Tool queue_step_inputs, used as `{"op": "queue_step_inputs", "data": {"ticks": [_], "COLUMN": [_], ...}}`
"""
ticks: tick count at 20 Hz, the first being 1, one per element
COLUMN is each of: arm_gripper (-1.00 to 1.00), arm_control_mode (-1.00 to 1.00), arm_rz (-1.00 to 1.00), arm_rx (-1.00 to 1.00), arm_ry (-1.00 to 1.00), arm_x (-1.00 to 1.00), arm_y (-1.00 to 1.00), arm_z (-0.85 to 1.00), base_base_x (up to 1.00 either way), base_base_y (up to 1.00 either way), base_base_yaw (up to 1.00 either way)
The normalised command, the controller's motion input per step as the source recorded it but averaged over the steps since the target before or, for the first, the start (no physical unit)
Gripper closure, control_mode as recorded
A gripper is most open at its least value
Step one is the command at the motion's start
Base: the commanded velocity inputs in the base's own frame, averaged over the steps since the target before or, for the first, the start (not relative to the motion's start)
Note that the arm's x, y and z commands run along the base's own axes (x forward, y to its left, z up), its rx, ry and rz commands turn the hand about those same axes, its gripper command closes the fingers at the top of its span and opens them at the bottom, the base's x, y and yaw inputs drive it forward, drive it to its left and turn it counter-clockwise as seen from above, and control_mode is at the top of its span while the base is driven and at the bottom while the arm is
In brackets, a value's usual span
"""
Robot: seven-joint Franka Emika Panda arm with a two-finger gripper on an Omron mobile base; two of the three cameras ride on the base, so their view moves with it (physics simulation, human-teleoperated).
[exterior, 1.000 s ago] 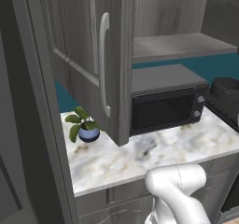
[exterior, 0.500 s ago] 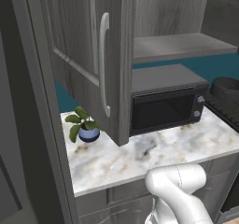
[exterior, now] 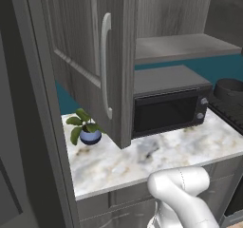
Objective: Open the cabinet and move the ladle to the pot. Then close the cabinet.
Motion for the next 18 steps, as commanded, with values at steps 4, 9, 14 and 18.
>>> {"op": "queue_step_inputs", "data": {"ticks": [4,9,14,18], "arm_gripper": [-1.0,-1.0,-1.0,-1.0], "arm_control_mode": [-1.0,-1.0,-1.0,-1.0], "arm_rz": [0.0,0.0,0.0,0.0], "arm_rx": [0.13,0.26,0.31,0.27], "arm_ry": [0.0,-0.04,-0.07,-0.09], "arm_x": [0.07,0.16,0.31,0.36], "arm_y": [-0.43,-0.21,-0.23,-0.32], "arm_z": [0.0,0.0,0.0,-0.01], "base_base_x": [0.0,0.0,0.0,0.0], "base_base_y": [0.0,0.0,0.0,0.0], "base_base_yaw": [0.0,0.0,0.0,0.0]}}
